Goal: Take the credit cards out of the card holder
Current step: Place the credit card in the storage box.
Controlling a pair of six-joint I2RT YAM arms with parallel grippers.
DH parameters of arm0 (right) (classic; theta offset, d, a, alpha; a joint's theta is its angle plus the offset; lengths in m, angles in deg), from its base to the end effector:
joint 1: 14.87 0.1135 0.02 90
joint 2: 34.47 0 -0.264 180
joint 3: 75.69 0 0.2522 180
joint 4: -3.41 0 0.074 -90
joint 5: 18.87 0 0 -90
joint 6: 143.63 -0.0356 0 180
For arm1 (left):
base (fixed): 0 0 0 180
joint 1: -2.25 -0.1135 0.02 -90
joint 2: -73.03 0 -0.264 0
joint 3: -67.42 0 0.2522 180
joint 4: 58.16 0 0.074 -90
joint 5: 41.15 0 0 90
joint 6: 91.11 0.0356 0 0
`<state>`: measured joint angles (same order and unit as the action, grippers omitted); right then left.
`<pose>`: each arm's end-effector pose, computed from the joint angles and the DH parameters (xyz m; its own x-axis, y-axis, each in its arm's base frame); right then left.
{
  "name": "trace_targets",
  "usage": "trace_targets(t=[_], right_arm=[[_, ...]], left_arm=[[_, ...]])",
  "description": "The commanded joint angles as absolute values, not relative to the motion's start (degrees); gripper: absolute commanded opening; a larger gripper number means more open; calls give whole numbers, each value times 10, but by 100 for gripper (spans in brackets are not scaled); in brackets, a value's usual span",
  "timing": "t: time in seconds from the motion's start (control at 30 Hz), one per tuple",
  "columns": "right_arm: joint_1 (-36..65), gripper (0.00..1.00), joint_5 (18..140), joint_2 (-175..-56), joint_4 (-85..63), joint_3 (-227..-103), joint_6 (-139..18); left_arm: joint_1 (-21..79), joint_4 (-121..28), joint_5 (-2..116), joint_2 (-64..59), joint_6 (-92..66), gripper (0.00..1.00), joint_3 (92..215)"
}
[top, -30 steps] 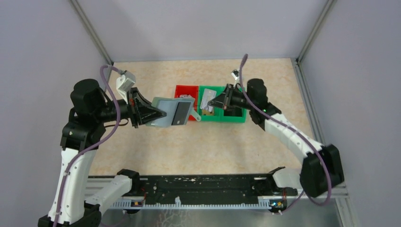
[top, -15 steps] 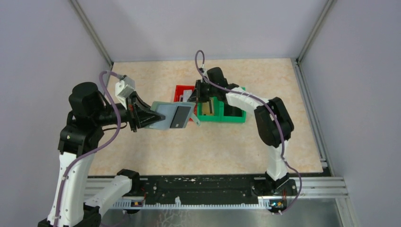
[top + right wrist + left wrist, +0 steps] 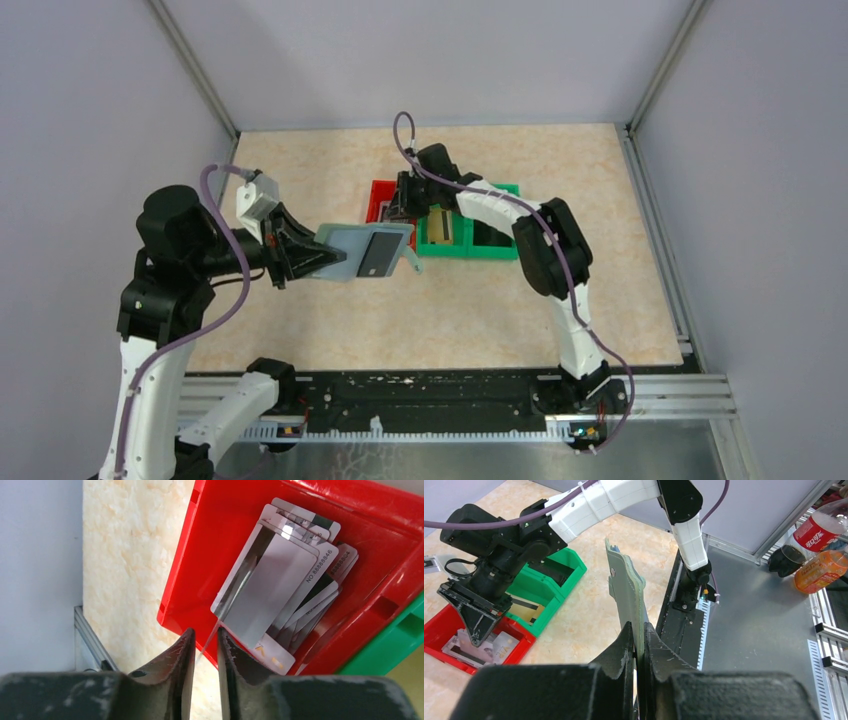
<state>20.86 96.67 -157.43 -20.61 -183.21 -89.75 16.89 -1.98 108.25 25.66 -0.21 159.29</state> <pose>0.3877 0.2978 0.2004 -0.8866 0.0174 -0.4621 -0.3398 0.6534 0.6765 0.0999 -0.0578 0.4659 -0.1810 0.0556 -0.9819 0.9472 0.2786 -0.1588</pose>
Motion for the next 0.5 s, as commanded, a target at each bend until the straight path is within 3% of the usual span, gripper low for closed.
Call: trace_targets(t=[0.0,0.2,0.47], right_arm=[[216,28,938,-1578,-217,-1879,-889],[216,39,899,-1536,-264,-1901,-846],[195,58,884,-1367,-320,-1897,-749]], left_arm=[[169,-42,1096,269,9,0,1587],[169,-26,1101,269,17,0,1590],[169,0,1110,262,45,0,1593]])
